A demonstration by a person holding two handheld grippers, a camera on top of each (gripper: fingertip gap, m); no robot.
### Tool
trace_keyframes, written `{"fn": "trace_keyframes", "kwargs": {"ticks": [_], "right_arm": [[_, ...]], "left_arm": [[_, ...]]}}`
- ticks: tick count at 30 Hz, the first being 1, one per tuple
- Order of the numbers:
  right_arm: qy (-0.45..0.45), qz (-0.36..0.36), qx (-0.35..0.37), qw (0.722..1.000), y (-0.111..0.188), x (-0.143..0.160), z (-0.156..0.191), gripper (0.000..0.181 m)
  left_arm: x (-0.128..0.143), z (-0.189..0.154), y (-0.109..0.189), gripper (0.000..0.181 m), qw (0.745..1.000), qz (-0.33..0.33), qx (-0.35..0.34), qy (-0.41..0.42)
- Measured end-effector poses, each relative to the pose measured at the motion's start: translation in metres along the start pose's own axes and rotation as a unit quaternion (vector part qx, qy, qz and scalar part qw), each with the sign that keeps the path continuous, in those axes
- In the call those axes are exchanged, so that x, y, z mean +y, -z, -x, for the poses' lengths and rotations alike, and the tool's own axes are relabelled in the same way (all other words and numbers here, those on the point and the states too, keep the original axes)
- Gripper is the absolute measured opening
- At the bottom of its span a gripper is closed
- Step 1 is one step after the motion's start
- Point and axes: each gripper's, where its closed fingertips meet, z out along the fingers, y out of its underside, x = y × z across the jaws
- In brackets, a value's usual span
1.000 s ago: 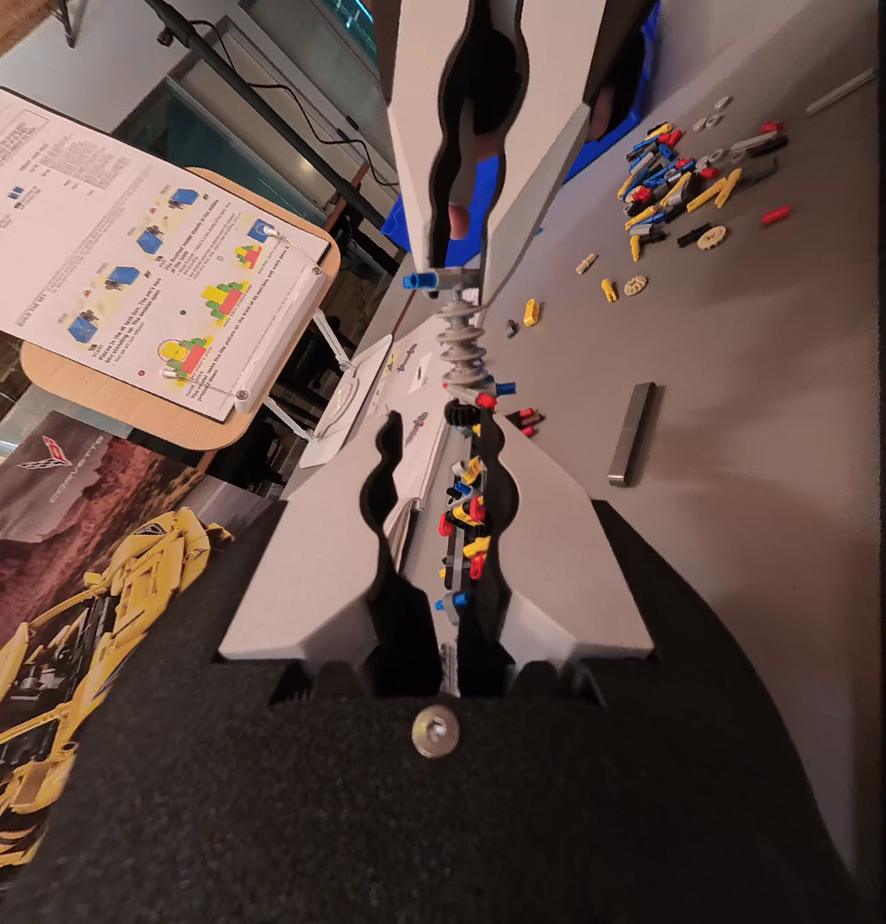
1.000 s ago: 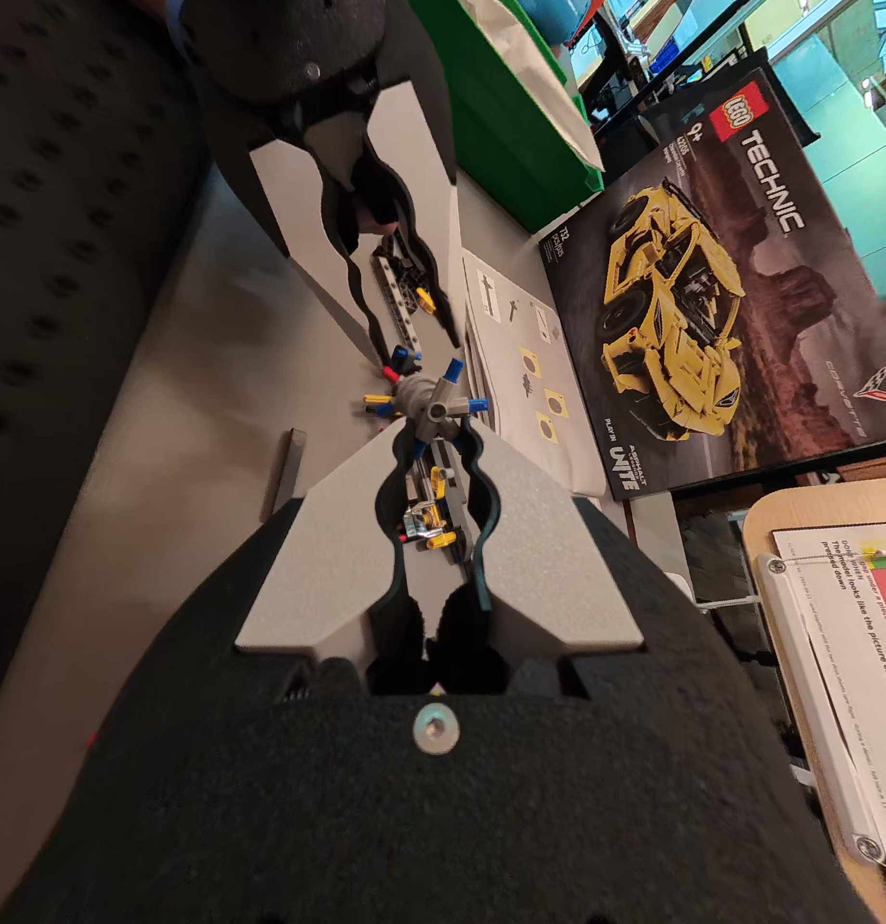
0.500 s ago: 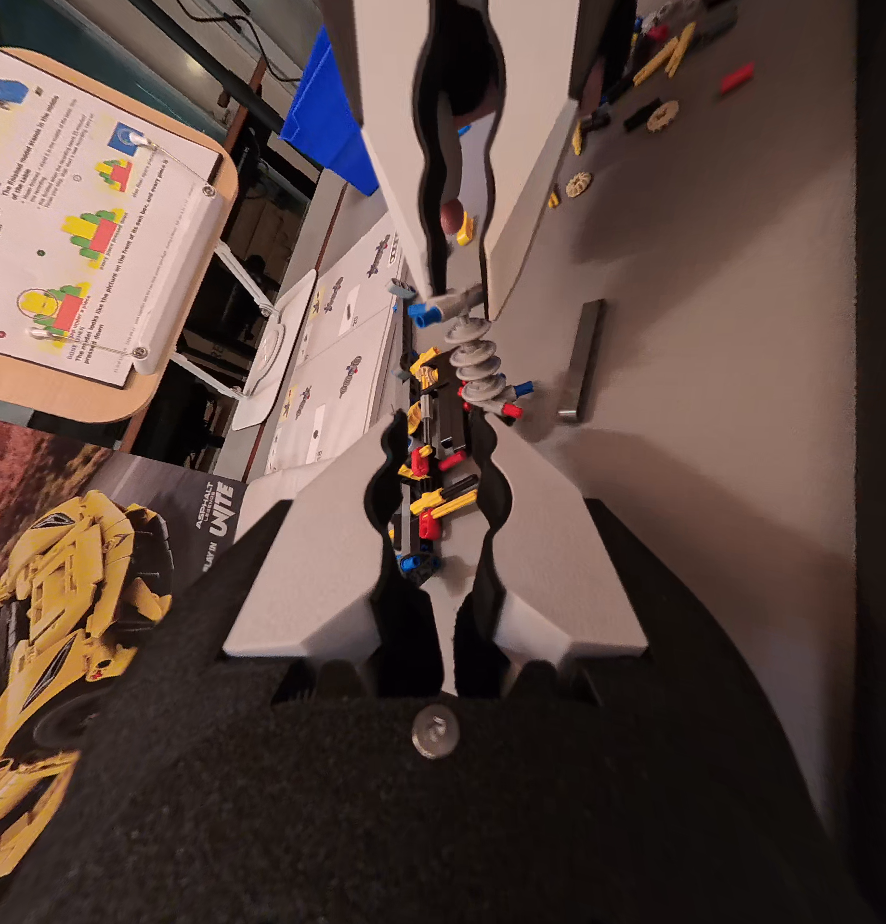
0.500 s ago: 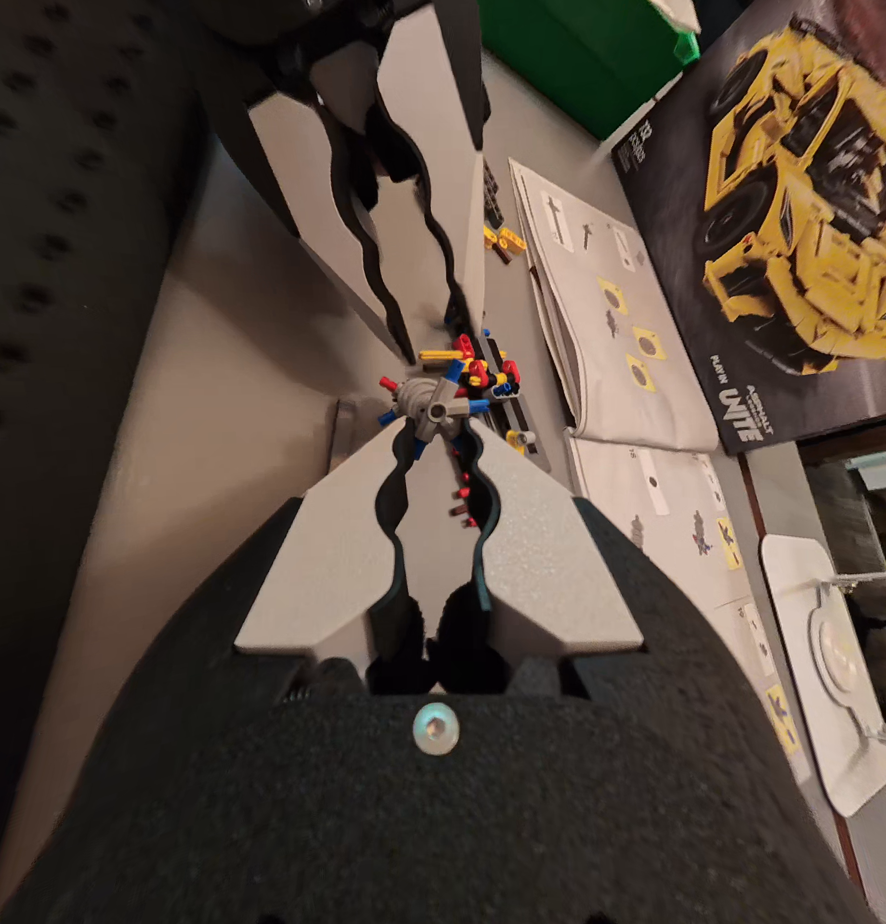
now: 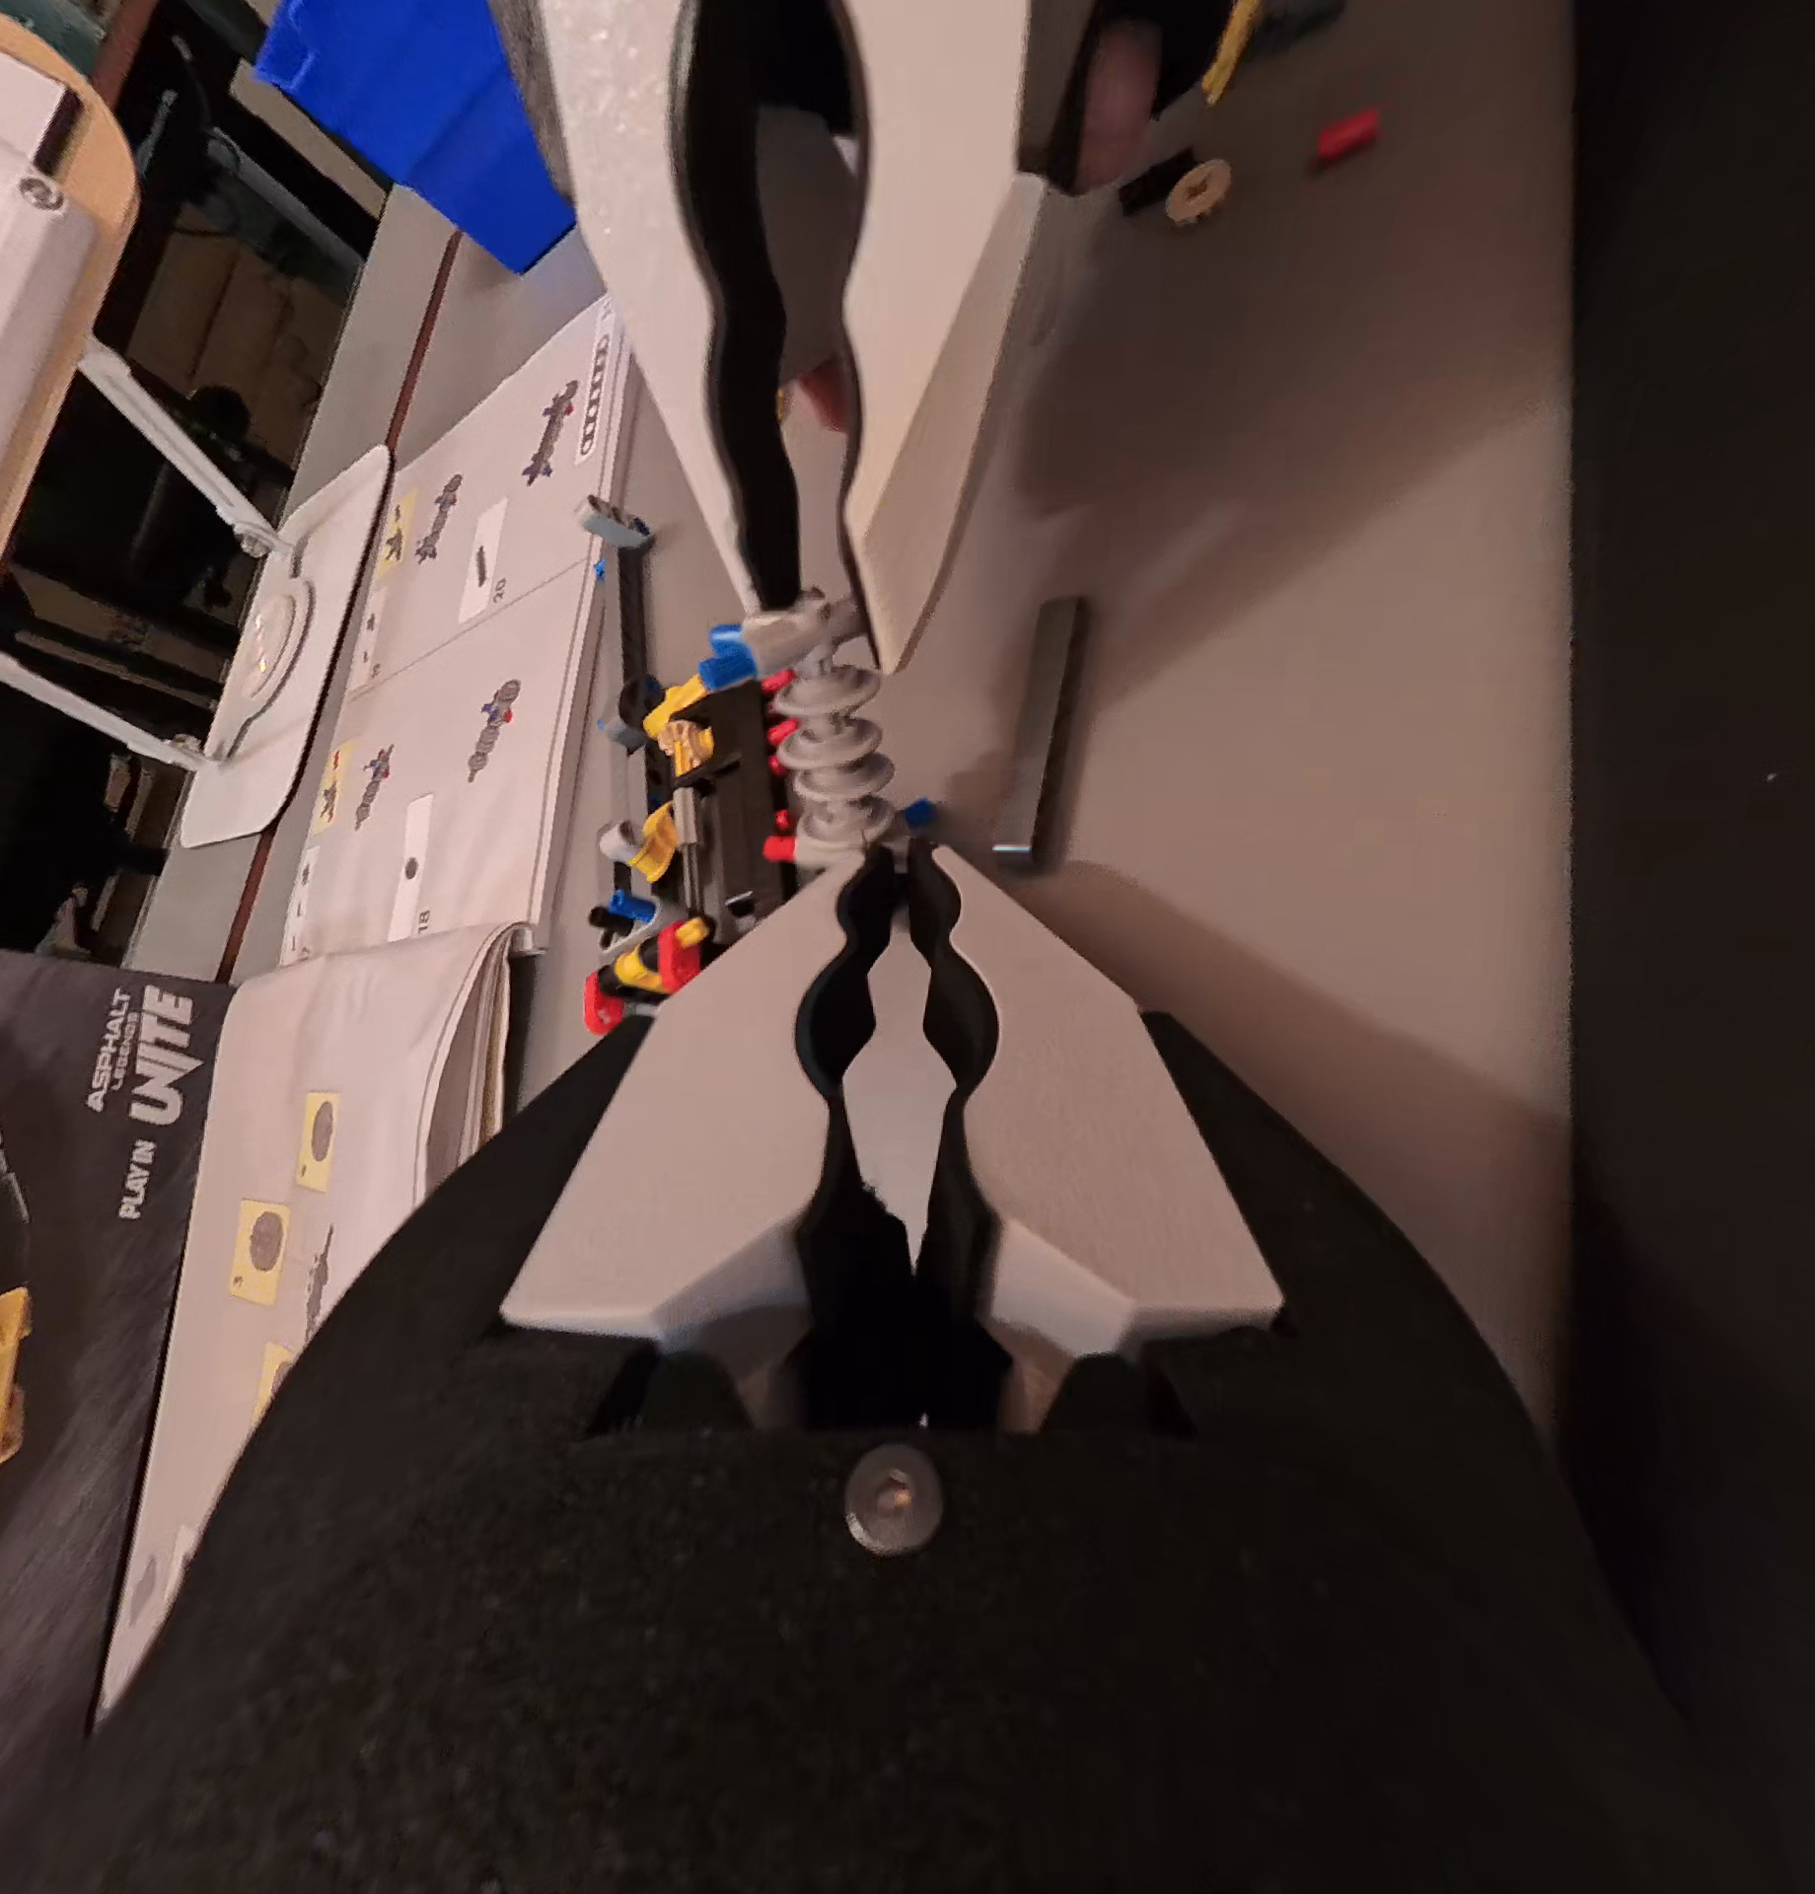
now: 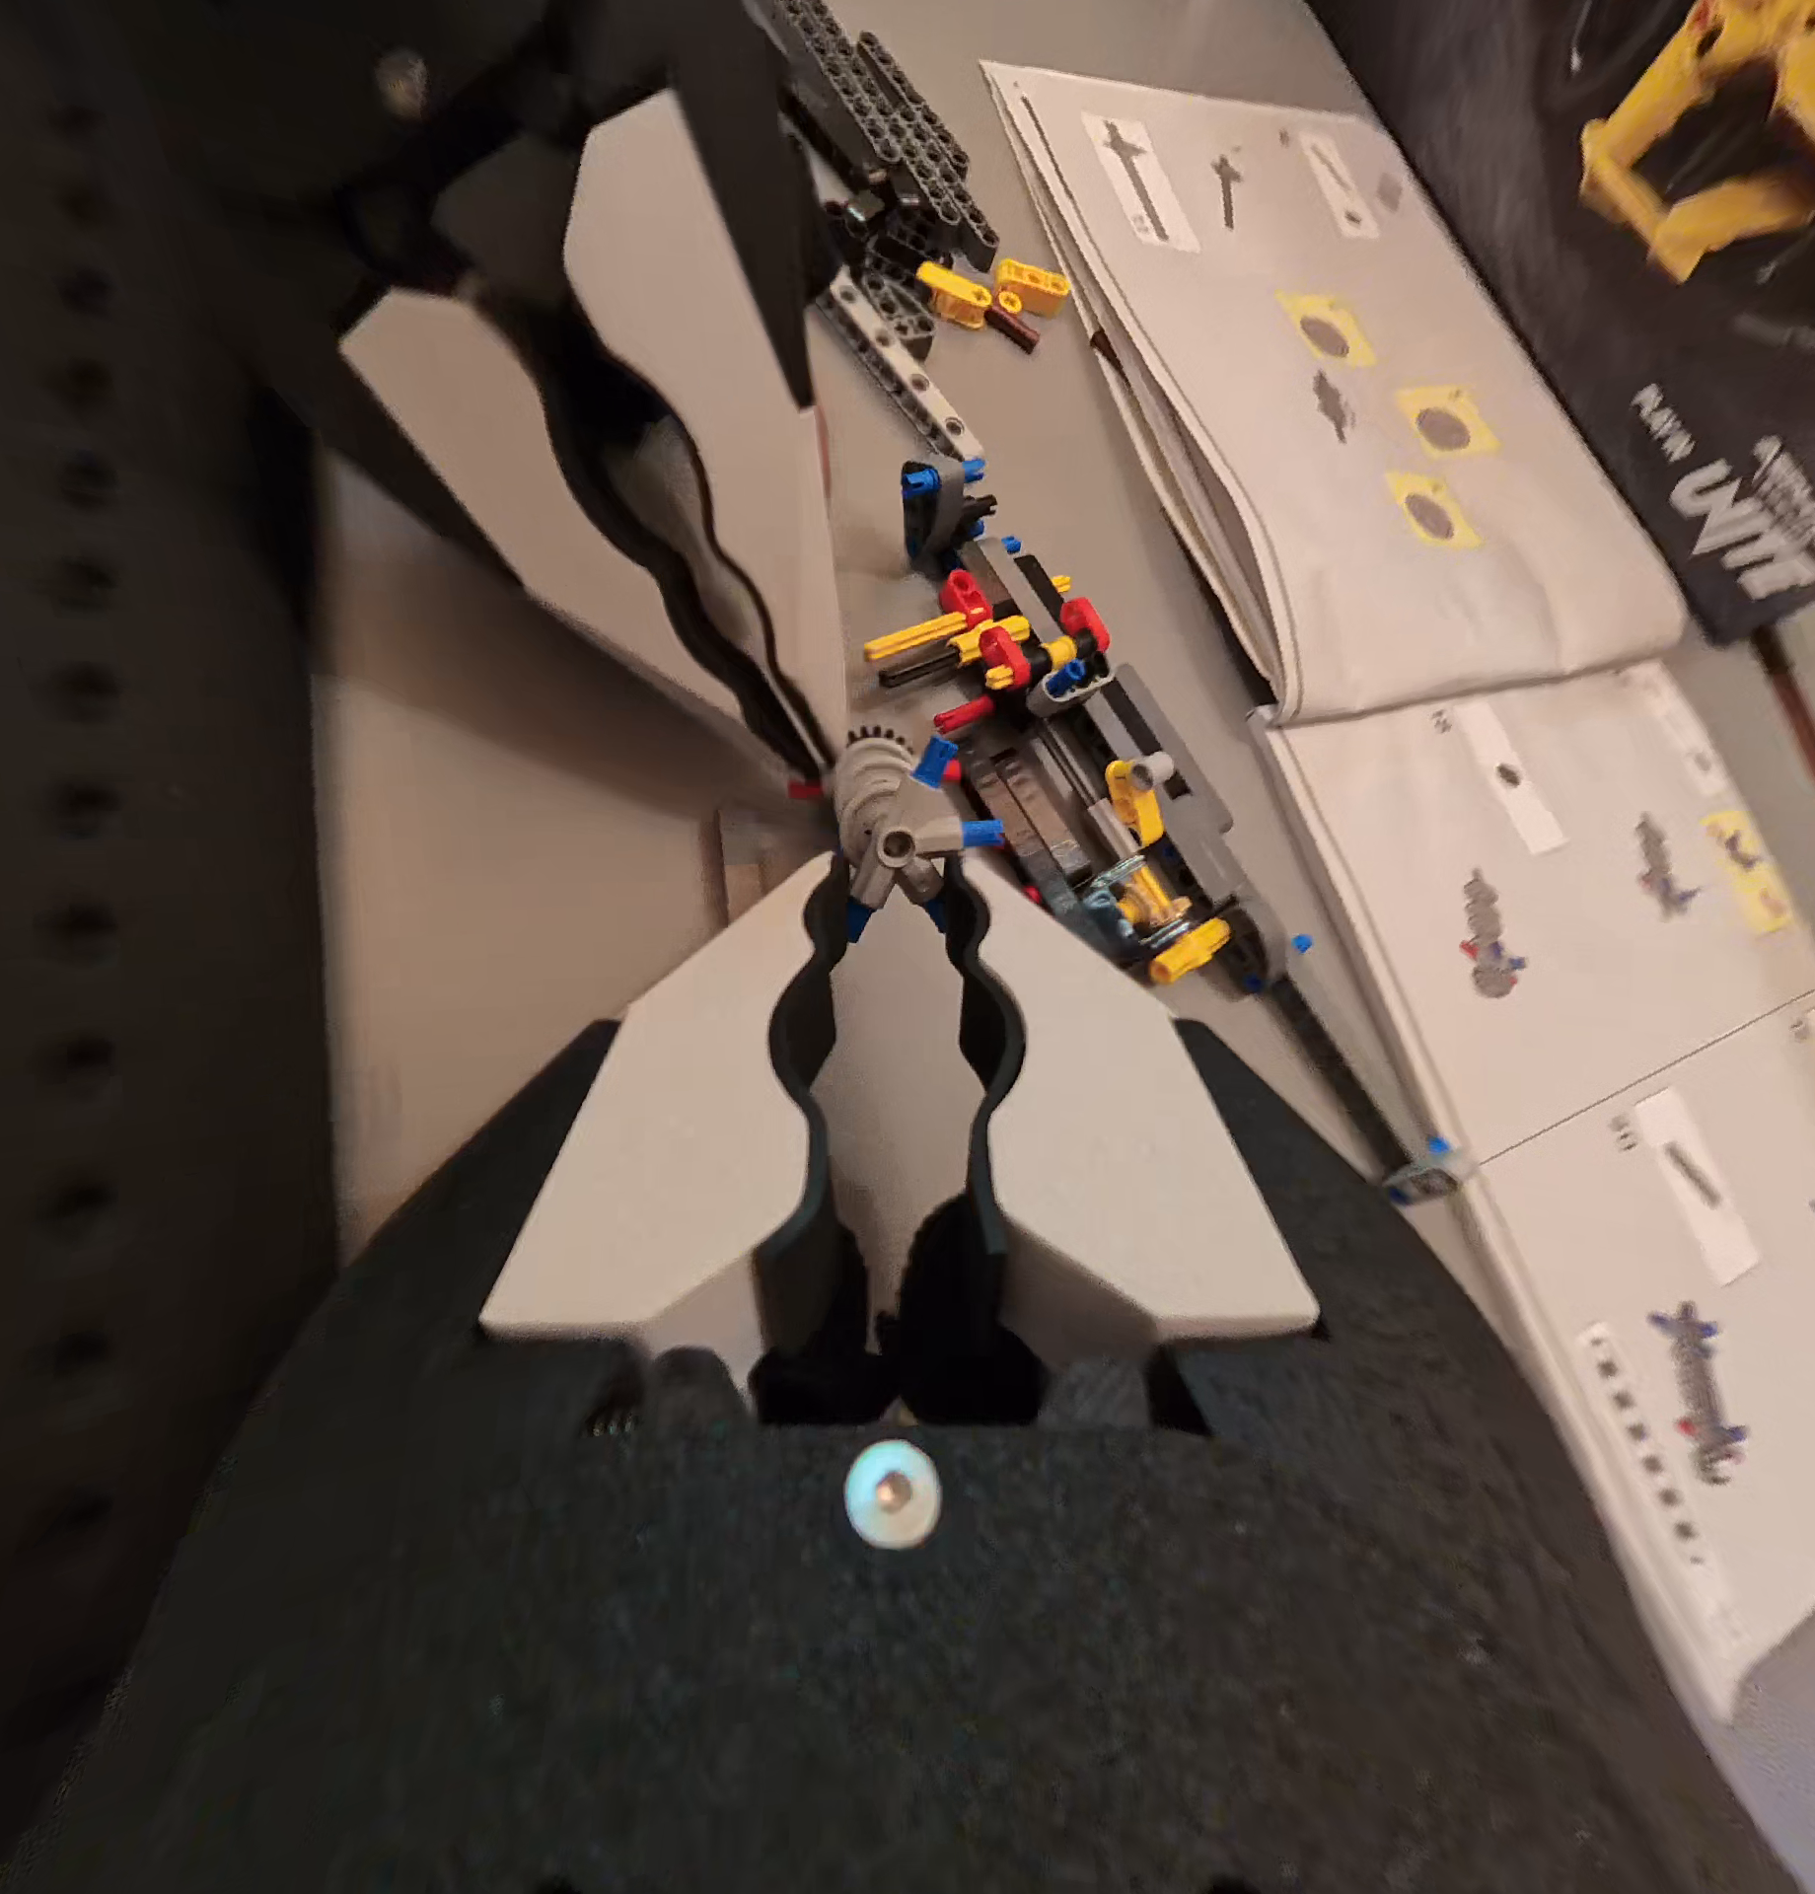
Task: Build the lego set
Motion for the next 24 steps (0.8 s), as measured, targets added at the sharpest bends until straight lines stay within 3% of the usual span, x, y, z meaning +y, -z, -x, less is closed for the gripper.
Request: {"fn": "trace_keyframes", "kwargs": {"ticks": [4,8,13,17,24], "right_arm": [[-0.078,0.001,-0.004,0.997,-0.001,-0.003,0.003,0.017],[-0.049,0.002,0.014,0.999,-0.002,-0.001,0.002,0.017],[0.003,-0.002,0.018,1.000,-0.002,-0.004,0.004,0.017],[0.096,0.001,0.031,0.995,-0.003,-0.009,0.009,0.017],[0.115,0.011,0.016,0.993,-0.005,-0.011,0.010,0.017]], "left_arm": [[-0.002,-0.008,-0.006,0.001,1.000,0.010,0.007,-0.021],[-0.001,-0.005,0.002,0.005,1.000,0.003,0.006,-0.001],[0.002,0.023,0.024,0.016,0.996,-0.029,-0.020,0.077],[0.009,0.023,0.019,0.022,0.994,-0.022,0.030,0.103],[0.014,0.010,0.012,0.037,0.985,0.035,0.164,-0.029]]}}
